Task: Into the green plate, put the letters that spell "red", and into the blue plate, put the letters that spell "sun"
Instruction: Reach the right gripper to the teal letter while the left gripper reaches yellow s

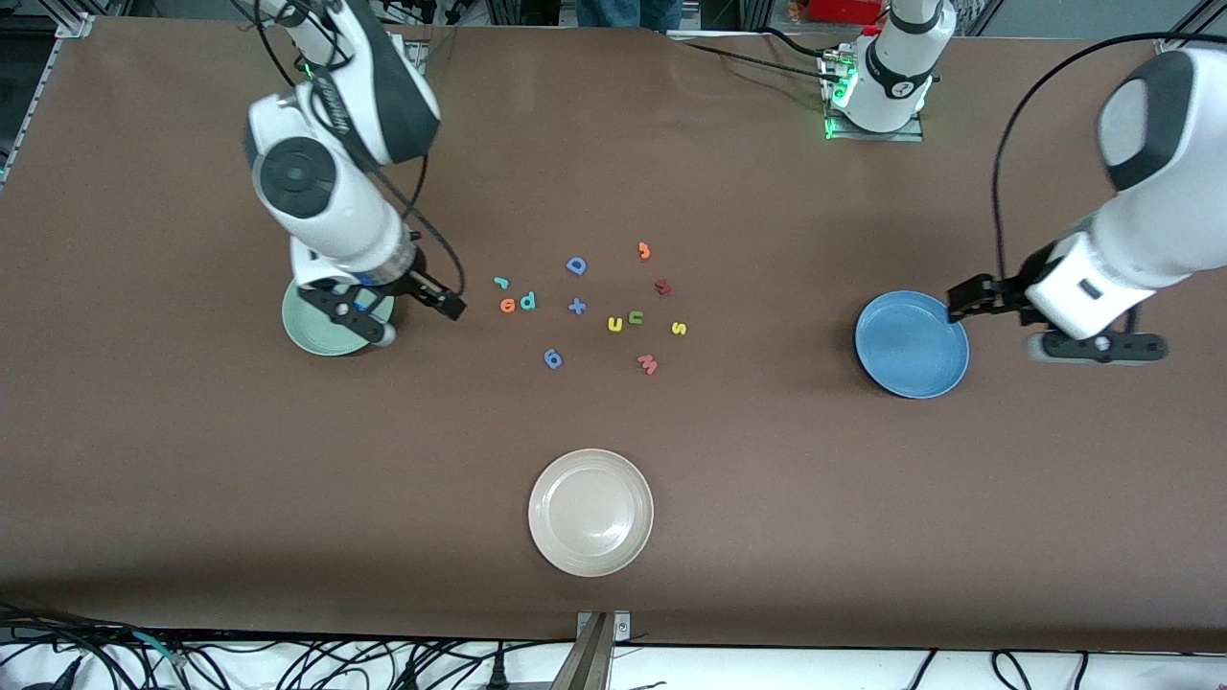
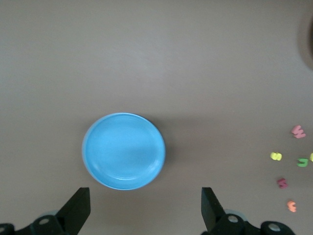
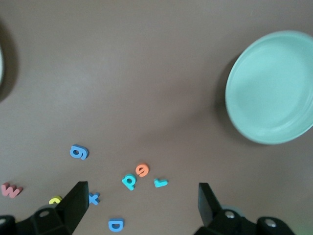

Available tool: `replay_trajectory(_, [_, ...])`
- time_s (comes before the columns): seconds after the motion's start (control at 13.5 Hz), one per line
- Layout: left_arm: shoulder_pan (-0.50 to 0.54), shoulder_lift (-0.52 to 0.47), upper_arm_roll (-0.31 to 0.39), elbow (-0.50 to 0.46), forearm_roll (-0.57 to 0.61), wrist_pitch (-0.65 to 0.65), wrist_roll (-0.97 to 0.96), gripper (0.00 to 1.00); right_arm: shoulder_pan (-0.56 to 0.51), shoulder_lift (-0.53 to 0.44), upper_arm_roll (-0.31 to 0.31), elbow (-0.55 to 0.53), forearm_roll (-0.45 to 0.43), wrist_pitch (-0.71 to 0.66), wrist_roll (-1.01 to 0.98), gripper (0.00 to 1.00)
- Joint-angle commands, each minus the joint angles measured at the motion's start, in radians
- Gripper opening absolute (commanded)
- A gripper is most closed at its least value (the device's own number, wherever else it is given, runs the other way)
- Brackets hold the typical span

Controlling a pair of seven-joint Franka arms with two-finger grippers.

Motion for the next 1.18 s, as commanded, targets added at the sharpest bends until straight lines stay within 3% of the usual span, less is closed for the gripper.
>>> replay_trajectory(0.0, [-0.077, 0.064, -0.001, 0.025, -0.054, 0.001, -0.131, 1.0, 0.015, 0.061, -0.008, 0.015, 0.103, 0.043, 0.123, 0.98])
replay_trajectory(0.15, [-0.126, 0.101, -0.001, 0.023, -0.06, 0.027, -0.145, 1.0, 0.034, 0.095, -0.008, 0.013, 0.201, 0.083, 0.195, 0.97])
replay_trajectory(0.52, [-0.293, 0.214, -0.007, 0.003, -0.088, 0.219, -0.304, 1.0, 0.097, 0.207, -0.01, 0.0, 0.203, 0.193, 0.426, 0.96])
replay_trajectory(0.74, [-0.376, 0.293, -0.007, -0.006, -0.069, 0.32, -0.387, 1.0, 0.111, 0.216, -0.01, -0.06, 0.203, 0.261, 0.474, 0.96])
replay_trajectory(0.96, [-0.43, 0.291, -0.007, -0.145, -0.069, 0.515, -0.39, 1.0, 0.142, 0.233, -0.01, -0.117, 0.204, 0.387, 0.517, 0.96])
replay_trajectory(1.11, [-0.462, 0.305, -0.005, -0.19, -0.066, 0.622, -0.416, 1.0, 0.162, 0.262, -0.01, -0.12, 0.204, 0.442, 0.548, 0.96])
